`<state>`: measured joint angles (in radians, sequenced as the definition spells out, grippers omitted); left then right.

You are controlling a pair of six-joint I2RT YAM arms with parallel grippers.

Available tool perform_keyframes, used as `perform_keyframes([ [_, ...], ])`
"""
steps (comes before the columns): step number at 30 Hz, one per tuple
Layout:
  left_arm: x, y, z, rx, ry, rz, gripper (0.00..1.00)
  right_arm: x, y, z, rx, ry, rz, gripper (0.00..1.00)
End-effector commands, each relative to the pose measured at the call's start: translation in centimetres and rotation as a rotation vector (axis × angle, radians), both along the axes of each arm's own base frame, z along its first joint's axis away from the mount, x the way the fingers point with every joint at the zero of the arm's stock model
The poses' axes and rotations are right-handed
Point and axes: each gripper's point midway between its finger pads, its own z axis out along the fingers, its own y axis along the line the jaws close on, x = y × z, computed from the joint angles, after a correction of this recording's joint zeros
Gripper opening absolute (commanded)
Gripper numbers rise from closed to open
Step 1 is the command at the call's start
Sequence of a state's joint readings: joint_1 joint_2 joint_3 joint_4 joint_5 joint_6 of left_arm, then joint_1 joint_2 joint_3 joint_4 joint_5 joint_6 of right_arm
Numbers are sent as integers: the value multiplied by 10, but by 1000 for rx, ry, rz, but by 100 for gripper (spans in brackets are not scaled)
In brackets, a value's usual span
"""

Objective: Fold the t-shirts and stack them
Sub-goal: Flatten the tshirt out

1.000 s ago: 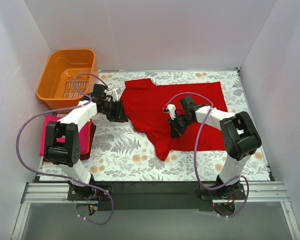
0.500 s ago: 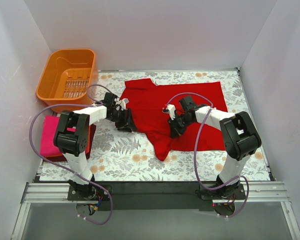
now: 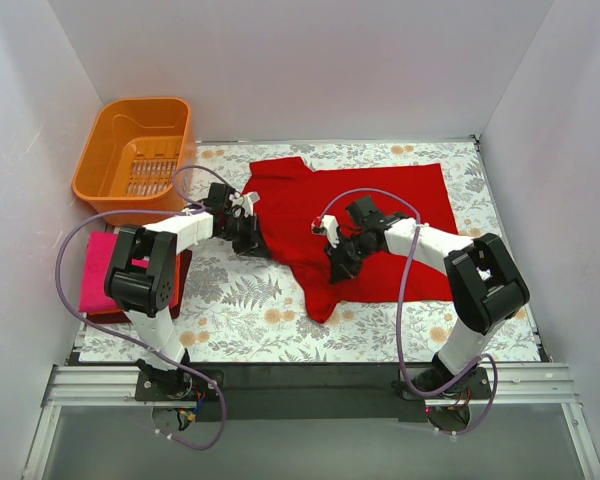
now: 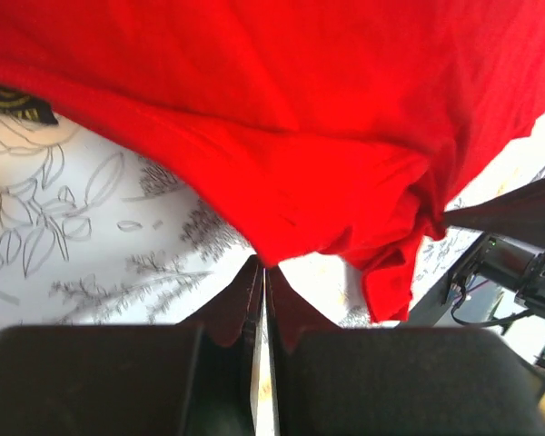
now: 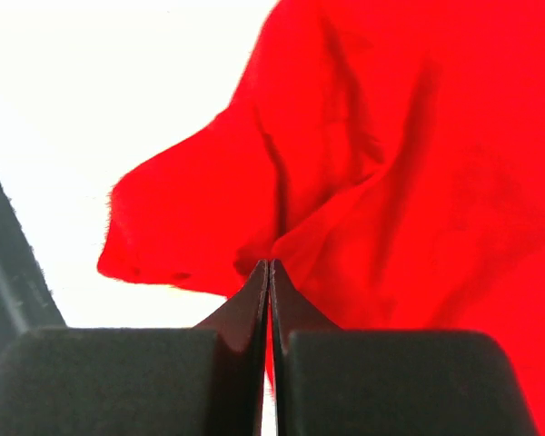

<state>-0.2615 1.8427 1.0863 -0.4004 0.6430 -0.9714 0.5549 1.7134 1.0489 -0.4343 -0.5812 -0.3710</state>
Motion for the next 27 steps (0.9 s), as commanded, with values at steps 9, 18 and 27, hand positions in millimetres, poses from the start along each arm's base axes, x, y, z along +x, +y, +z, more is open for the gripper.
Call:
perform_keyframes([
  [9,-10,45,41,104,-130,-5,0,-56,39,36,90,-75,227,1],
  [18,-23,88,31,205,-46,62,0,-114,87,47,163,-47,426,1],
  [27,-24,115,38,308,-90,98,15,-142,117,77,281,36,549,56],
])
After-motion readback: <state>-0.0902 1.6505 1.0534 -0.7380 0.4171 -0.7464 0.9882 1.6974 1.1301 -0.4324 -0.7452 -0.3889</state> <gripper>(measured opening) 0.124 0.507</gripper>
